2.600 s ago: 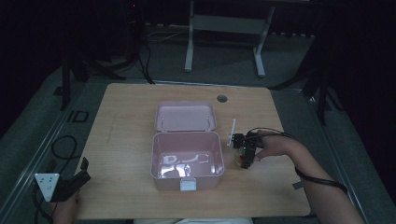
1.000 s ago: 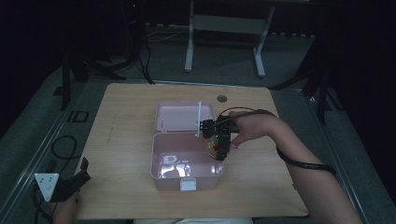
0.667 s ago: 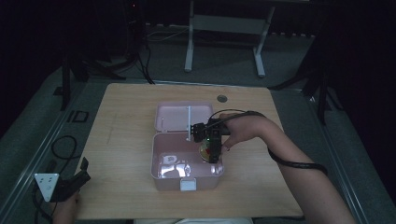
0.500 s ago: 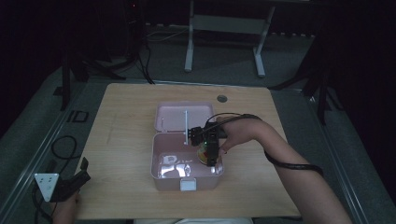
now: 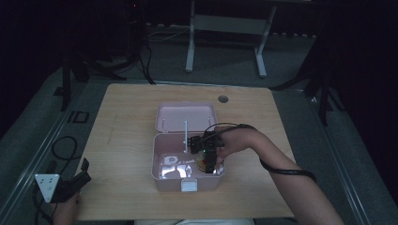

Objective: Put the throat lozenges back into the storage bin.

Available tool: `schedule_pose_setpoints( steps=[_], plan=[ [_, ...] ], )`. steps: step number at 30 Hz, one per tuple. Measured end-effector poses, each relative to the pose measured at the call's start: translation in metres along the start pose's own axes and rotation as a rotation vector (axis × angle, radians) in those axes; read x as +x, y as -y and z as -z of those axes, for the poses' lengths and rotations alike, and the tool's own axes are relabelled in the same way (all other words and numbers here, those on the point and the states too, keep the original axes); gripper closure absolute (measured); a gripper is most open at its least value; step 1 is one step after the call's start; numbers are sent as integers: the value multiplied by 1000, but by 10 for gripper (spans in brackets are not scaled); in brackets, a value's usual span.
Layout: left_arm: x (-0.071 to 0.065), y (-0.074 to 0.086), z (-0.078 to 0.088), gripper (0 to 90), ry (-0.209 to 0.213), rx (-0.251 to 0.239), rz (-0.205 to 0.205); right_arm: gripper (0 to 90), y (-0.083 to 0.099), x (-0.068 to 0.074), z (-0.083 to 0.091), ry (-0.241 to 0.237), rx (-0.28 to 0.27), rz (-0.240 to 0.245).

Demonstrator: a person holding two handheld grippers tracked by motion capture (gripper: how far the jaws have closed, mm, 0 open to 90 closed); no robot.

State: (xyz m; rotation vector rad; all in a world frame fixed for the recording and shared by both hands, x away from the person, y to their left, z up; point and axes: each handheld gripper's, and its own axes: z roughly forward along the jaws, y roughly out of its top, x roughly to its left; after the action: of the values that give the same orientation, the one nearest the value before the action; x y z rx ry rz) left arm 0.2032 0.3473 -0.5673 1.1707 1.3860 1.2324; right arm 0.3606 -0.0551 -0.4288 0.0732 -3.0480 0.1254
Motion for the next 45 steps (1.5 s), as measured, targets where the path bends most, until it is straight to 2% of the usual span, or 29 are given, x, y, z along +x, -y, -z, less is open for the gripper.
schedule_pose_setpoints(
  steps=[7,14,23,27,33,41,45],
  plan=[
    [0,0,0,11,0,1,0,200,-2,-4,-15,7,9,14],
    [0,0,0,10,4,2,1,200,-6,-7,-28,44,20,21],
    [0,0,0,11,5,1,1,200,-9,-7,-45,47,49,26],
    [0,0,0,10,6,2,1,200,-11,-6,-52,34,78,35],
    [0,0,0,11,8,1,1,199,-11,-5,-53,20,87,37],
    [0,0,0,11,8,0,-2,194,-12,-8,-53,21,83,1],
    [0,0,0,11,10,-1,-1,174,-12,-8,-52,7,77,-13]
  ],
)
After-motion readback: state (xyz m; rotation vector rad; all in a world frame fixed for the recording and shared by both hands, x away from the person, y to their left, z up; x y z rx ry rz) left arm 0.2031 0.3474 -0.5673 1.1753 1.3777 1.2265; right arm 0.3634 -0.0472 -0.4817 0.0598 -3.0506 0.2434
